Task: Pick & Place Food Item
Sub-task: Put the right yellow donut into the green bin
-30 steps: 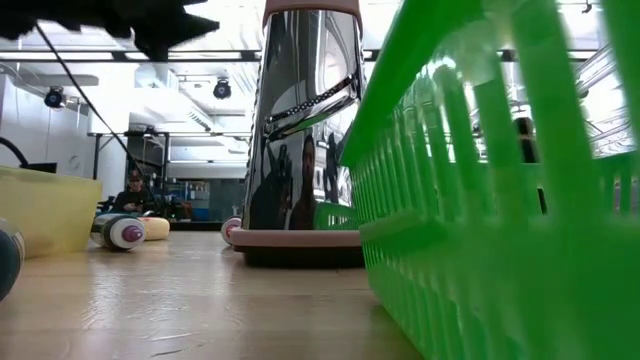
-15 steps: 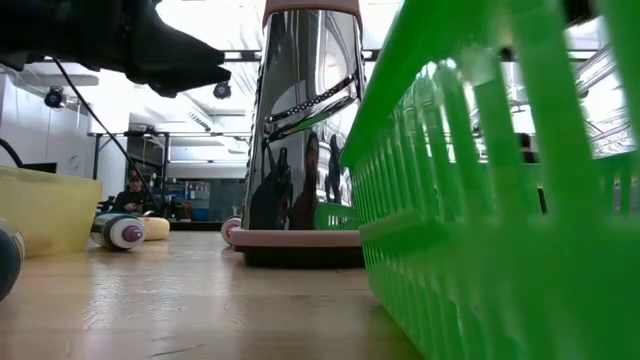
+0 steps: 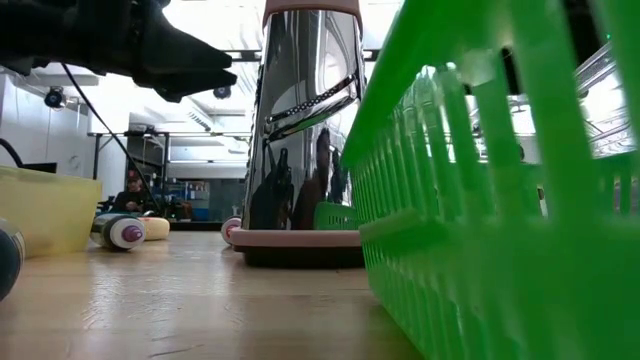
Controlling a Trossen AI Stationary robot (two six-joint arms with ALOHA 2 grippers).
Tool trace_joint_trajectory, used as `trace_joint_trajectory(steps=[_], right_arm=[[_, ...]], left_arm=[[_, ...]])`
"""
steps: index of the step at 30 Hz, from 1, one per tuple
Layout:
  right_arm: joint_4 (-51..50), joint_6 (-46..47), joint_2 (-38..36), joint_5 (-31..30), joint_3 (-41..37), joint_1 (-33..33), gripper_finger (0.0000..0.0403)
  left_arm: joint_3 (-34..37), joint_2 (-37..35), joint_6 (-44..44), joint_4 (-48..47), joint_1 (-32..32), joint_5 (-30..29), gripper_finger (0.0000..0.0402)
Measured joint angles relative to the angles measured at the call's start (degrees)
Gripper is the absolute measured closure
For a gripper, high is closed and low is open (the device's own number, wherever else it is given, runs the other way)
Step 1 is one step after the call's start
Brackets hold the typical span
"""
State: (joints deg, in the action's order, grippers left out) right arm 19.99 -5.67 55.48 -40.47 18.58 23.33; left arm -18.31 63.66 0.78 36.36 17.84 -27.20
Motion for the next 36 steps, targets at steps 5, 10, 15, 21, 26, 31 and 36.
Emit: trace_joint_trajectory(steps=[5,10,15,21,26,31,36], right_arm=[[8.0,-6.8,-0.2,0.0,-1.4,-1.0,0.0161],[9.1,-9.1,-0.4,1.2,-0.4,-2.1,0.0161],[11.2,-6.9,-0.3,5.9,0.3,-4.3,0.0161],[12.1,1.3,-0.3,7.6,2.0,-6.5,0.0161],[12.1,7.7,0.0,6.0,3.3,-7.5,0.0161],[12.1,10.1,0.4,1.5,4.7,-8.2,0.0161],[12.1,12.8,1.1,-1.8,5.6,-8.4,0.0161]], left_arm=[[-0.4,0.1,0.0,0.2,-3.0,0.2,0.0129],[-0.3,0.2,0.6,0.1,-5.1,3.8,0.0129],[-0.3,0.2,3.5,0.0,-5.9,6.8,0.0129],[-0.3,0.2,5.5,-0.4,-6.3,8.7,0.0129],[-0.2,0.2,6.6,-3.2,-6.6,9.3,0.0129],[-0.2,0.3,7.2,-6.4,-7.1,9.9,0.0129],[-0.1,0.3,8.4,-8.2,-8.8,12.6,0.0129]])
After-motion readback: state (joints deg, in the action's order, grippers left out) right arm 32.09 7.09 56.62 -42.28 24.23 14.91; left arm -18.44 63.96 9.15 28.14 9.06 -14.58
